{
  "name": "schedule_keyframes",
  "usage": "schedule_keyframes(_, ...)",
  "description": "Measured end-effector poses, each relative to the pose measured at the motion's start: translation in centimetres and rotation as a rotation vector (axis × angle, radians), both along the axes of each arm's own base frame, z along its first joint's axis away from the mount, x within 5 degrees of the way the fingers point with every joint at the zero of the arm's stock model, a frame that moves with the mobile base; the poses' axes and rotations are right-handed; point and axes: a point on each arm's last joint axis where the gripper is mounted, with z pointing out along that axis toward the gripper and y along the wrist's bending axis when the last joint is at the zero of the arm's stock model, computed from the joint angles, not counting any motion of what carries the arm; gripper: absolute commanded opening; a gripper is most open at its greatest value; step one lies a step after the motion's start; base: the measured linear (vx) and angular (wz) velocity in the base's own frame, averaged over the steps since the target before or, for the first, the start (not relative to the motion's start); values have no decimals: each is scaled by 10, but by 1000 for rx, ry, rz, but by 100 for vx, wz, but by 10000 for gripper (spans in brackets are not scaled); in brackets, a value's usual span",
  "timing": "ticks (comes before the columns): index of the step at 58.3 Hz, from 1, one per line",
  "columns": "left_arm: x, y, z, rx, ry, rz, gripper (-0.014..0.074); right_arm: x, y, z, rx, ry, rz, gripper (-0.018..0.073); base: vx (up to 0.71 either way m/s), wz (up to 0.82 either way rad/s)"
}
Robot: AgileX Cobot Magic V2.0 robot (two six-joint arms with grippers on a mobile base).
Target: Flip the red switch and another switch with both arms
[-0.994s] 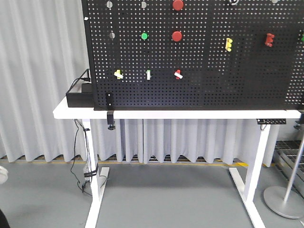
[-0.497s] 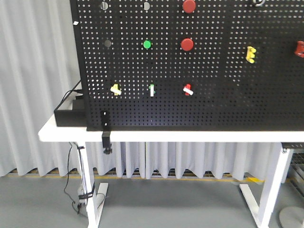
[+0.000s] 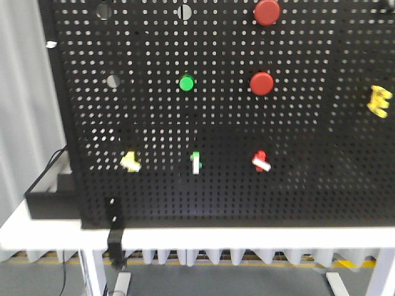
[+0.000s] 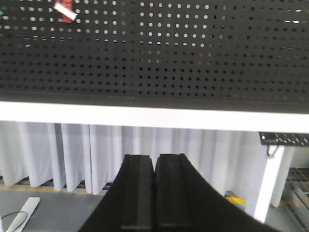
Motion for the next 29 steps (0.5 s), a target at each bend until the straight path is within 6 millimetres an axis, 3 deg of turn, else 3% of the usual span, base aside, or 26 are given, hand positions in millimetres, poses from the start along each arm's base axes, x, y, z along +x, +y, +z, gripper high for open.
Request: schedule_keyframes(29, 0, 0, 0, 0, 0, 0, 2, 0, 0, 0, 0, 1, 0, -6, 26, -1)
